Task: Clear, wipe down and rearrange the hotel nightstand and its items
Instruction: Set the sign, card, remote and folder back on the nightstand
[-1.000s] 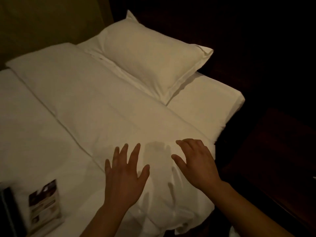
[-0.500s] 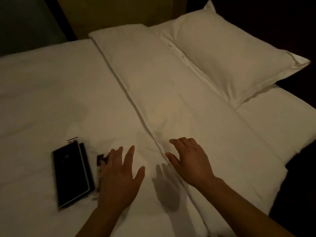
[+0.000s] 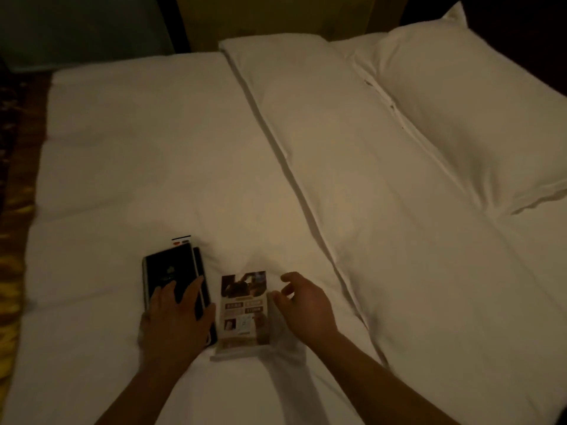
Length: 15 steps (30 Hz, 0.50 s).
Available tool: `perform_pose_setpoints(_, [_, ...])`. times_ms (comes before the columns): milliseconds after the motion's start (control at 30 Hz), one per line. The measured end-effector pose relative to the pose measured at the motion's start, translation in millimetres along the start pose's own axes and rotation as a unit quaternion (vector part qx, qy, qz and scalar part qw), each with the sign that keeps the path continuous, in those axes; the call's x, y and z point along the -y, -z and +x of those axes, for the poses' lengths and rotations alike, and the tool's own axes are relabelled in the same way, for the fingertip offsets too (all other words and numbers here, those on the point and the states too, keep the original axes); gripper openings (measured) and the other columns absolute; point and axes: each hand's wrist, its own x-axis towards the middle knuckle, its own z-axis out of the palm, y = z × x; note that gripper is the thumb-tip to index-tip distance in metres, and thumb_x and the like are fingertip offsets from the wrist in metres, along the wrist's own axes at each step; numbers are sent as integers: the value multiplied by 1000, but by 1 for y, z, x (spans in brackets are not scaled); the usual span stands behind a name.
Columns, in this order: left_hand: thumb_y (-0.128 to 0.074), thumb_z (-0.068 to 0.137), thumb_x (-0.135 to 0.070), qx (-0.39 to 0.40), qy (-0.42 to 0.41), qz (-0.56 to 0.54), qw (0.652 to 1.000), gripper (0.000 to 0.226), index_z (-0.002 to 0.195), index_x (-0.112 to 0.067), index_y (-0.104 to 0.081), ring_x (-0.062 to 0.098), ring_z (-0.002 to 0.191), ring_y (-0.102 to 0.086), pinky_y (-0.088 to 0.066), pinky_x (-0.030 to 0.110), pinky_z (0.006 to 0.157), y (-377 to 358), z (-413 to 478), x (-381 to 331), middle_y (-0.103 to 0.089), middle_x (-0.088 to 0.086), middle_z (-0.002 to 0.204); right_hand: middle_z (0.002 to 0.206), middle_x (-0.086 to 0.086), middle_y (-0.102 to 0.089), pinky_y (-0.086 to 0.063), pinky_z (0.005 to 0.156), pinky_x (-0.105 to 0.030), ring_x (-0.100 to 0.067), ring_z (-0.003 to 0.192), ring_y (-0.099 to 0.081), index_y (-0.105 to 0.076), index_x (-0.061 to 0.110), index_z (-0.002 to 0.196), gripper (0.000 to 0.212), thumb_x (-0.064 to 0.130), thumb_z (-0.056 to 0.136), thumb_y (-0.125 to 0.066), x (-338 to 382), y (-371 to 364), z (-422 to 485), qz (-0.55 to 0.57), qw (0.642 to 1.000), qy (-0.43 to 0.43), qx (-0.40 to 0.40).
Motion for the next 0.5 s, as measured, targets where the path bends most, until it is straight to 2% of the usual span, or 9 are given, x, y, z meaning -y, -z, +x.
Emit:
perform_pose_setpoints(67, [-54, 92, -57, 18, 70, -40, 997, 75, 156, -29, -27, 39, 148, -18, -28, 59, 115, -4, 8, 15, -23, 21, 160, 113, 1, -67, -46, 84, -26, -16, 101, -63, -54, 23, 128, 41, 40, 92, -56, -3, -18, 9, 7, 999, -45, 25])
perform_pose_setpoints(133, [-66, 83, -58, 29, 139, -106, 984, 97, 159, -23, -16, 43, 144, -24, -30, 58, 114, -8, 17, 29, -25, 27, 157, 107, -2, -67, -47, 82, -29, -20, 99, -63, -57, 19, 115, 29, 36, 91, -57, -7, -35, 17, -7, 997, -67, 40])
perform_pose_setpoints(200, [-77, 74, -58, 33, 160, -151, 975, 112, 158, -19, -14, 45, 133, -41, -40, 57, 107, -9, 26, 37, -39, 28, 147, 96, 0, -66, -49, 77, -30, -20, 92, -63, -58, 18, 102, 19, 33, 89, -58, -10, -48, 23, -8, 996, -83, 32])
perform_pose_setpoints(300, [-89, 65, -46, 29, 181, -240, 953, 118, 154, -11, -21, 40, 124, -54, -51, 51, 98, -9, 37, 43, -48, 22, 144, 93, 4, -63, -49, 72, -28, -16, 86, -61, -59, 19, 102, 25, 37, 86, -63, -8, -62, 26, 39, 990, -128, 36])
perform_pose_setpoints(367, [-90, 67, -37, 36, 222, -292, 930, 110, 151, -5, -28, 38, 122, -57, -51, 48, 98, -9, 42, 47, -51, 21, 145, 94, 3, -66, -54, 74, -31, -16, 85, -64, -61, 18, 99, 25, 37, 83, -66, -6, -68, 26, 59, 986, -147, 59])
perform_pose_setpoints(400, [-90, 69, -32, 41, 240, -319, 916, 96, 145, -2, -40, 37, 114, -62, -53, 46, 94, -9, 45, 49, -57, 22, 139, 95, 1, -68, -57, 76, -34, -17, 85, -66, -62, 17, 97, 22, 34, 83, -66, -5, -69, 27, 65, 984, -149, 67])
perform_pose_setpoints(467, [-90, 68, -20, 52, 269, -387, 880, 68, 126, 0, -62, 32, 91, -69, -55, 41, 82, -7, 50, 53, -70, 22, 118, 95, -2, -70, -58, 80, -39, -19, 85, -67, -63, 16, 95, 17, 30, 85, -64, -3, -67, 28, 76, 984, -145, 74])
perform_pose_setpoints(500, [-91, 65, -15, 63, 278, -425, 859, 62, 120, 0, -66, 32, 85, -71, -56, 39, 79, -5, 52, 53, -72, 21, 109, 94, -3, -69, -57, 80, -40, -20, 85, -67, -63, 15, 93, 16, 29, 85, -63, -3, -64, 29, 78, 984, -140, 72])
